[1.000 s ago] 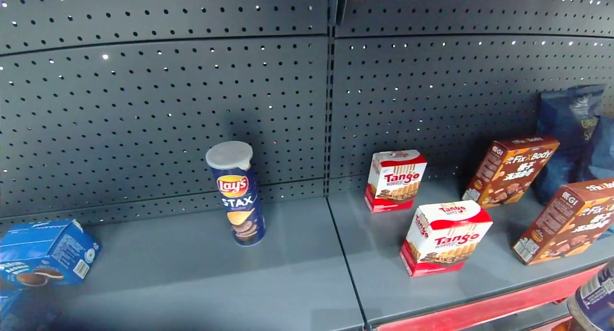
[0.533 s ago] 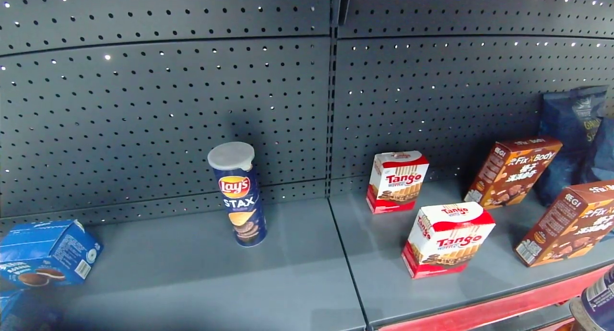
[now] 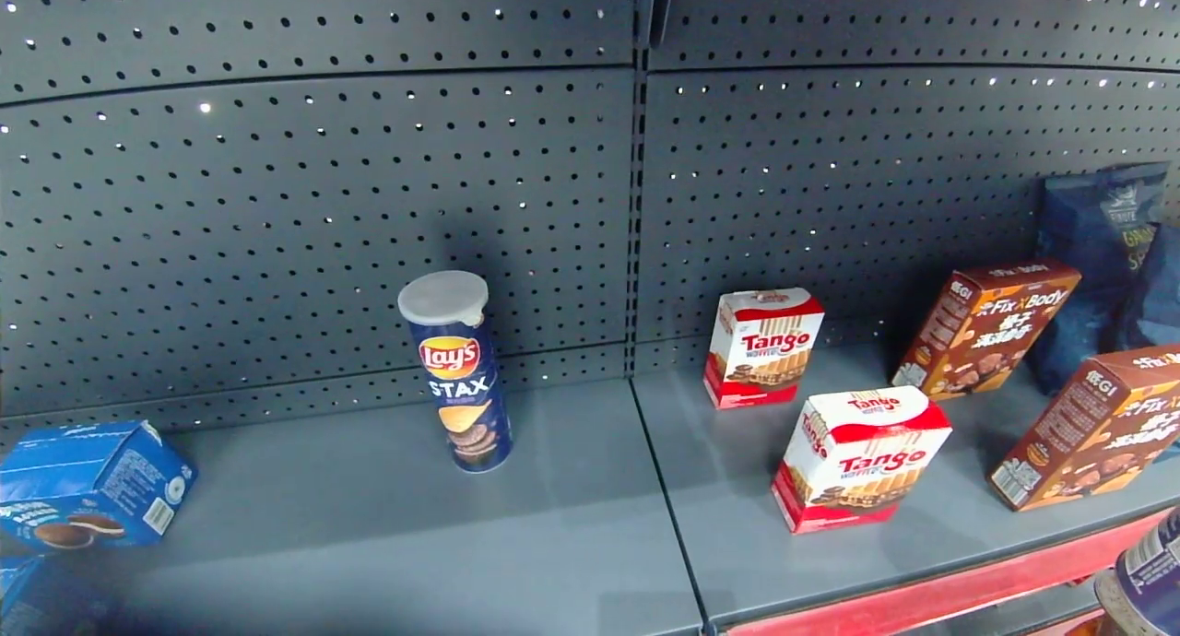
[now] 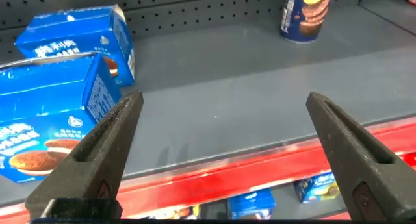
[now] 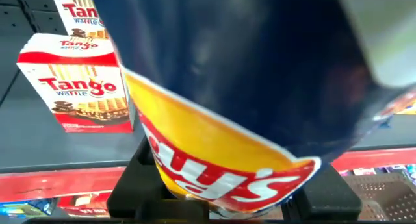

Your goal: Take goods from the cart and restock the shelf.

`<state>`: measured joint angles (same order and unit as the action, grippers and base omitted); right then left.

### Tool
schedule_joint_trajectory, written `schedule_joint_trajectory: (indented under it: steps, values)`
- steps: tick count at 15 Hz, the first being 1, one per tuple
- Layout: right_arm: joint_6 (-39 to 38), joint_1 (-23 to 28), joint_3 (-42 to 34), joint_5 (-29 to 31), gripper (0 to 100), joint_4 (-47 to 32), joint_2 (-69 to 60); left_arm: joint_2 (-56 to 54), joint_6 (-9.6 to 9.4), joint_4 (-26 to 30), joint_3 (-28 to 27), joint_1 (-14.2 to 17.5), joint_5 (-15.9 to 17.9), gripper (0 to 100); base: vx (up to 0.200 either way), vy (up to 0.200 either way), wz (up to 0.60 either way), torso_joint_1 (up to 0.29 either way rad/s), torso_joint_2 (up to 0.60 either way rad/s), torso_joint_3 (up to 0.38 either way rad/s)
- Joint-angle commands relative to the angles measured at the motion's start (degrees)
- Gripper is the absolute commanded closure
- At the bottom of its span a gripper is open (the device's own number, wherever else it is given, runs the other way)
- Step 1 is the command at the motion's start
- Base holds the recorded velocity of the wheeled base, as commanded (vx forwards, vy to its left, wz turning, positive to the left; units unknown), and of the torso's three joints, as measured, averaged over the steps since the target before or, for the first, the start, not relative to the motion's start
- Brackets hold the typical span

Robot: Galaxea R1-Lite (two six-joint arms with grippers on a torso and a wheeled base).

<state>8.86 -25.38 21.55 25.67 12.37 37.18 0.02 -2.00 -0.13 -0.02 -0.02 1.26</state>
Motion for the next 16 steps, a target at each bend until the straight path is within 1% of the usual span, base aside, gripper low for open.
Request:
schedule_joint_trajectory:
  steps: [1, 4, 7, 10, 16]
  values:
    - [0.0, 0.0, -0.2, 0.0, 100, 0.0, 0.3, 0.0, 0.33, 0.0, 0.0, -0.1, -0.1, 0, -0.2, 0.0, 0.0, 0.022, 0.01, -0.002]
    - [0.0, 0.0, -0.4, 0.2, 100, 0.0, 0.3, 0.0, 0.33, 0.0, 0.0, 0.0, -0.1, 0, -0.2, 0.0, 0.0, -0.001, 0.0, 0.002]
    - [0.0, 0.0, -0.3, 0.0, 100, 0.0, -0.1, 0.0, 0.51, 0.0, 0.0, -0.1, -0.1, 0, 0.0, 0.0, 0.0, 0.0, 0.0, 0.0]
    - [0.0, 0.0, -0.3, 0.0, 100, 0.0, 0.0, 0.0, 0.51, 0.0, 0.0, 0.0, -0.3, 0, 0.0, 0.0, 0.6, 0.006, 0.0, -0.001]
    - [0.0, -0.1, -0.2, 0.0, 100, 0.0, 0.2, 0.0, 0.68, 0.0, 0.0, -0.1, -0.4, 0, 0.0, 0.0, 0.0, 0.0, 0.0, 0.0]
